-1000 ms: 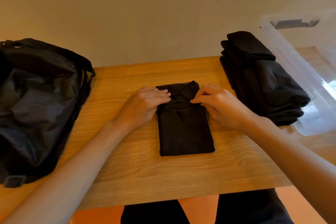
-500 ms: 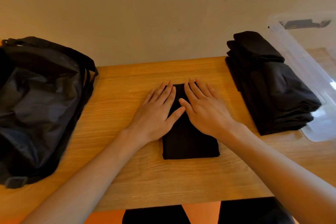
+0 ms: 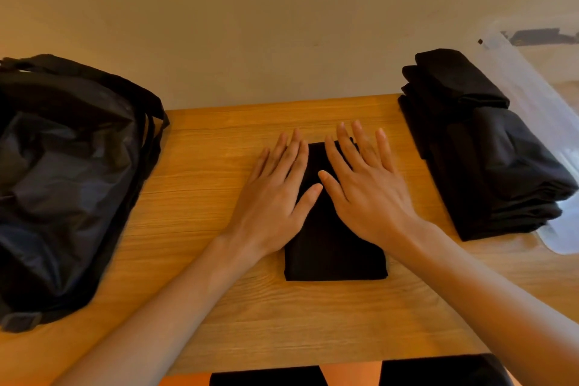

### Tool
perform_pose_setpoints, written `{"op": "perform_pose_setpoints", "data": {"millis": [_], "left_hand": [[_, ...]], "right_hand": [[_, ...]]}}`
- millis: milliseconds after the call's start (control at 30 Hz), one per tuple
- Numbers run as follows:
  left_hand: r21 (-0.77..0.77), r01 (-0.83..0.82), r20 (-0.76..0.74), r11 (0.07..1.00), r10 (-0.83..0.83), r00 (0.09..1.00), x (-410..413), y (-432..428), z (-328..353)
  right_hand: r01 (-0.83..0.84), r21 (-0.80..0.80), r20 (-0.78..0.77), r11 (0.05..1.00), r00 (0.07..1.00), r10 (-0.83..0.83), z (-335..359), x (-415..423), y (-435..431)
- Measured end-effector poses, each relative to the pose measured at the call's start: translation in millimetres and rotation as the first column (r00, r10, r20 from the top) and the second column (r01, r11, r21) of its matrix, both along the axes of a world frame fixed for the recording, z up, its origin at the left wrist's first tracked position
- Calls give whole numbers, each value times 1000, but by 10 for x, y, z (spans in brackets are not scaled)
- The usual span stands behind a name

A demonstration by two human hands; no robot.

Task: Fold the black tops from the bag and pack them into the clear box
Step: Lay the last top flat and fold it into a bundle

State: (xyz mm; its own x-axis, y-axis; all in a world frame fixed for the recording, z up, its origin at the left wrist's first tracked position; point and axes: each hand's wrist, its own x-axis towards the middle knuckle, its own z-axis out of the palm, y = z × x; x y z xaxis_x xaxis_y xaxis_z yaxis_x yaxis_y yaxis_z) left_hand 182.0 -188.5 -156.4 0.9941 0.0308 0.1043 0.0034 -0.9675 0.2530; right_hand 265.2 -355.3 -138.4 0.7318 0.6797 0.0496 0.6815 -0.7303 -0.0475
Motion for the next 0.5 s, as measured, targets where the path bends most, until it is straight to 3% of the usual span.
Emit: {"op": "perform_pose_setpoints", "data": {"millis": [167,333,500], "left_hand": [[-8,-76,-111,997,75,991,45,53,-49],[-25,-96,-124,995,92,988,-24,171,-59],[-296,-104,-10,950,106,994,-231,198,86]], "right_hand": [[-14,-21,-138,1000,990,11,-80,95,10],[-2,18,-218,1000,976,5,-127,292,-60],[66,311,-277,948,961,24,-99,266,-319]]}}
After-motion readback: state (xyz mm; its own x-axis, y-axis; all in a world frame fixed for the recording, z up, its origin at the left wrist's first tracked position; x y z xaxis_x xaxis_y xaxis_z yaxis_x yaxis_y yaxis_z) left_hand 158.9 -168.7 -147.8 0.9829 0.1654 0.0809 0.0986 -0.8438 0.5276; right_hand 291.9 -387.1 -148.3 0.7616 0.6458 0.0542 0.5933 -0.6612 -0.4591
